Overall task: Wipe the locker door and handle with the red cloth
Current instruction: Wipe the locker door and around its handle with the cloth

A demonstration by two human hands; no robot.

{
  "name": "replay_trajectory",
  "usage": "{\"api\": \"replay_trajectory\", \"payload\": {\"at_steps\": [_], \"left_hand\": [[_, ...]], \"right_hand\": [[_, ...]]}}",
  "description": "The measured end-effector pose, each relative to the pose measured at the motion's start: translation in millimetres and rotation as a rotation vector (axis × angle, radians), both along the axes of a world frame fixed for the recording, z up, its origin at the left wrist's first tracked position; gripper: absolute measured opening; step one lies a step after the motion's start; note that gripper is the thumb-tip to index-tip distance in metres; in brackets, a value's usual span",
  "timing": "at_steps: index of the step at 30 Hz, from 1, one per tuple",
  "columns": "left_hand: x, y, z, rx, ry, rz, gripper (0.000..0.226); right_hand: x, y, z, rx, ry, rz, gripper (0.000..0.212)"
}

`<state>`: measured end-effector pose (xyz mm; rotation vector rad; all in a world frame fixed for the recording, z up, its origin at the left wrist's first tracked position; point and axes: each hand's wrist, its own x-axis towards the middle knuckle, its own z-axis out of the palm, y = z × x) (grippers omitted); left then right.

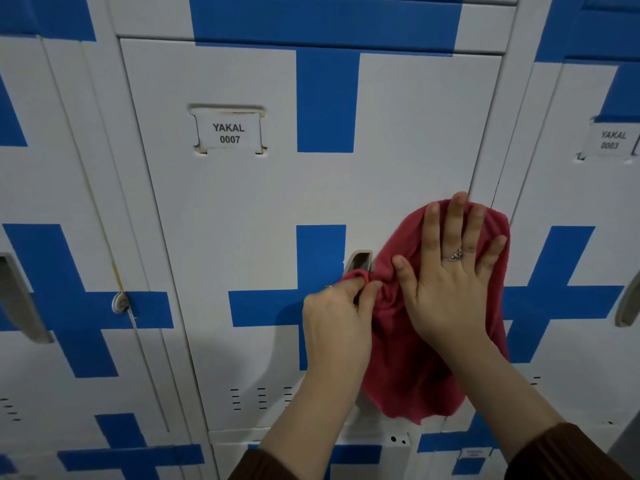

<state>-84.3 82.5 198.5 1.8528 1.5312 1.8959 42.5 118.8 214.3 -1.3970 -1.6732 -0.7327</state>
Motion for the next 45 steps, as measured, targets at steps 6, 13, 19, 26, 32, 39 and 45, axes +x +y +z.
{"api": "replay_trajectory", "payload": {"at_steps": [6,13,19,26,32,39,45], "left_hand": [[-6.0,-4.7,-18.7,-0.144,0.279,0.077,0.036],[-6.3,-8.3,-37.8,-0.031,0.488,0.268,0.032],[-4.0,-1.4,-40.7,-0.034,0.551,0.263,0.037],[-5.8,2.7,-44.7,-0.008,0.537,0.251,0.033],[-3.6,3.5,-48.6,0.058,0.572,0.314,0.024],[-3.8,8.0,-53.7,0.049,0.502,0.278,0.029],[-0.9,5.1,-54.9,0.056,0.530,0.295,0.033]], "right_hand": [[0.8,-1.8,-7.6,-0.001,-0.025,0.001,0.064],[3.9,-1.8,-11.6,-0.003,-0.062,-0.019,0.064],[3.6,-3.3,-15.9,-0.005,-0.076,-0.020,0.064],[5.0,-3.4,-18.1,-0.001,-0.088,-0.001,0.063],[5.3,-2.0,-19.4,-0.003,-0.086,-0.006,0.064],[4.6,-1.5,-19.2,-0.001,-0.082,0.006,0.063],[4.9,-1.1,-19.5,0.008,-0.081,0.004,0.063]]}}
